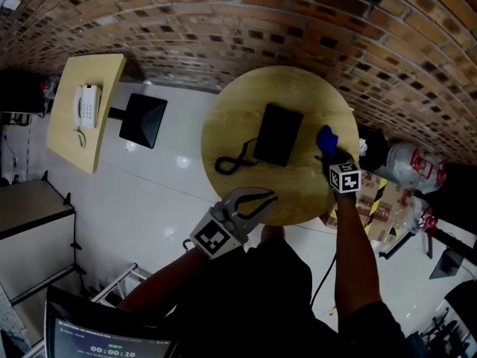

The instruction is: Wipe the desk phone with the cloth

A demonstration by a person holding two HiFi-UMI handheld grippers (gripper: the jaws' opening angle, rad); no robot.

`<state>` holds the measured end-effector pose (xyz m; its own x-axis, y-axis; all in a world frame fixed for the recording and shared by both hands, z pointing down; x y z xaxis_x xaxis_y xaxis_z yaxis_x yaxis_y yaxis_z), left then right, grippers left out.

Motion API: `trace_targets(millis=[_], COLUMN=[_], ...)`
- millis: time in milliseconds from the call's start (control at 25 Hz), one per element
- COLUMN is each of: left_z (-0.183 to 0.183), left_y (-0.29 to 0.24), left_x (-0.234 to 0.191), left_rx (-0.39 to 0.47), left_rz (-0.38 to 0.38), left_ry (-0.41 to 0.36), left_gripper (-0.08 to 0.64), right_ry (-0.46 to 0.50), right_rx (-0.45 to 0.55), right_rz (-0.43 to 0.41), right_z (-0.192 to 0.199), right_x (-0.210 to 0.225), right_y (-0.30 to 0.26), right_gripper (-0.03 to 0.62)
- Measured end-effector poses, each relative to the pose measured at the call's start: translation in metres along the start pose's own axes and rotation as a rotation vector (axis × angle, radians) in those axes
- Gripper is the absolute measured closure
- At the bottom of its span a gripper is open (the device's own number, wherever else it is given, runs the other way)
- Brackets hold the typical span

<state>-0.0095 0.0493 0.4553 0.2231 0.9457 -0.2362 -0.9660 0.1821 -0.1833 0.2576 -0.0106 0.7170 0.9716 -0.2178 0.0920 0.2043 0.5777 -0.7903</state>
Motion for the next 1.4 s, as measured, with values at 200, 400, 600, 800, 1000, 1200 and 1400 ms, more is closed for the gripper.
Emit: trace_targets(millis=[200, 400, 600, 800, 1000, 1200, 1400], left_z=[-0.004, -0.003, -0.007, -0.011, -0.020, -0.036, -0.044], left_y=[-0.001, -0.009, -0.005, -0.002, 0.000, 0.024, 0.045], left_x=[0.000, -0.004, -0.004, -0.004, -0.007, -0.001, 0.010], left_rx=[-0.010, -0.005, -0.003, 0.013, 0.033, 0.057, 0.073], left_rz=[0.000, 0.016, 0.019, 0.033, 0.048, 0.059, 0.071], left_ry=[0.020, 0.012, 0.018, 0.001, -0.016, -0.053, -0.066], left_gripper=[0.541, 0.541, 0.541, 0.541, 0.541, 0.541, 0.541], right_ry=[-0.029, -0.041, -0.035, -0.019, 0.010, -0.016, -0.011], right_rx=[0.022, 0.006, 0.040, 0.149, 0.301, 0.455, 0.584], right_rz=[-0.017, -0.002, 0.026, 0.054, 0.048, 0.001, -0.078], right_z=[-0.005, -0.001, -0.012, -0.037, -0.067, -0.103, -0.118], right_x=[-0.003, 0.000, 0.002, -0.003, -0.024, -0.072, -0.133], right_y=[0.004, 0.000, 0.015, 0.047, 0.095, 0.161, 0.221], right_gripper=[0.482, 0.451, 0.420, 0.421, 0.422, 0.422, 0.434])
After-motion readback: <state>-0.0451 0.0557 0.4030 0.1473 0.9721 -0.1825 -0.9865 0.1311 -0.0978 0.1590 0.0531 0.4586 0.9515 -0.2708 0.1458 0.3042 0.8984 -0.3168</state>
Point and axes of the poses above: the fingertips, and each gripper's own axes: y backward along the fingers, x to its right, z out of its underside, the point moved 5 cm from there along y, backward along the fingers, and after that the axes turned 5 degrees about z, right-handed, at the moved point
